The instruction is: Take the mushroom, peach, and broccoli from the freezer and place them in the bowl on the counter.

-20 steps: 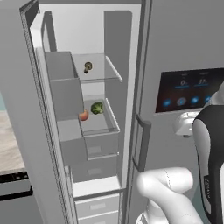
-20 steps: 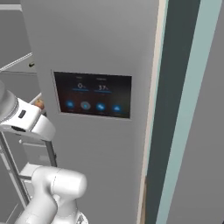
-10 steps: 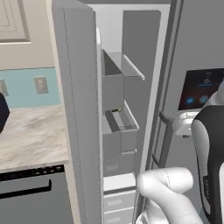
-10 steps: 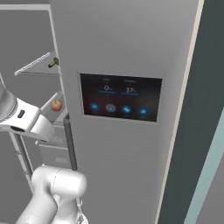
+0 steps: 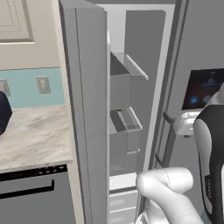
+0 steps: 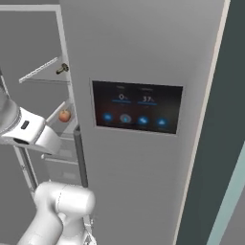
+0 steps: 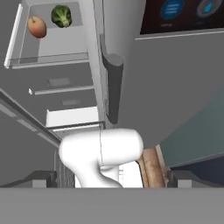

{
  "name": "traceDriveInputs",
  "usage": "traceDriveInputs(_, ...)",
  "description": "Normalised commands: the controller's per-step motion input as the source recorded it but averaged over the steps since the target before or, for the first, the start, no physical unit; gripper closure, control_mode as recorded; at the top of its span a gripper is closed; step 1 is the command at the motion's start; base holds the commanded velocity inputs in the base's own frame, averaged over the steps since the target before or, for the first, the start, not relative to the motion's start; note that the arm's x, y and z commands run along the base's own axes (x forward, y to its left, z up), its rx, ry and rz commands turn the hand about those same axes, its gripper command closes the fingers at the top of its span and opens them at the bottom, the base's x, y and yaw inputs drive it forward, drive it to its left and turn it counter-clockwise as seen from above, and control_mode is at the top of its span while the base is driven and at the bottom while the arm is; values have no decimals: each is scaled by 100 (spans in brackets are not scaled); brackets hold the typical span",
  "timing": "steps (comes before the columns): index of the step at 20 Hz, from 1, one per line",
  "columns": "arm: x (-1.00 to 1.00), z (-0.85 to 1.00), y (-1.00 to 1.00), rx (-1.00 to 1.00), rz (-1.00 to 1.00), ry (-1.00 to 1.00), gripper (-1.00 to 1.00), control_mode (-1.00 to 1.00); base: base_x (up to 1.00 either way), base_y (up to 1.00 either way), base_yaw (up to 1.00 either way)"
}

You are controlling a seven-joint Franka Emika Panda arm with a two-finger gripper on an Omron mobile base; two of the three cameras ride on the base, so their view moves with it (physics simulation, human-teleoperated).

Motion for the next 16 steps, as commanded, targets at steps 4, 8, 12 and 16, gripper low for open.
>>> traceDriveInputs(4, 0, 0, 0, 0, 0, 0, -100, 100, 7, 70, 0)
traceDriveInputs(8, 0, 0, 0, 0, 0, 0, -100, 100, 4, 72, 0)
traceDriveInputs(12, 0, 0, 0, 0, 0, 0, -100, 100, 18, 44, 0)
traceDriveInputs(16, 0, 0, 0, 0, 0, 0, -100, 100, 9, 24, 0)
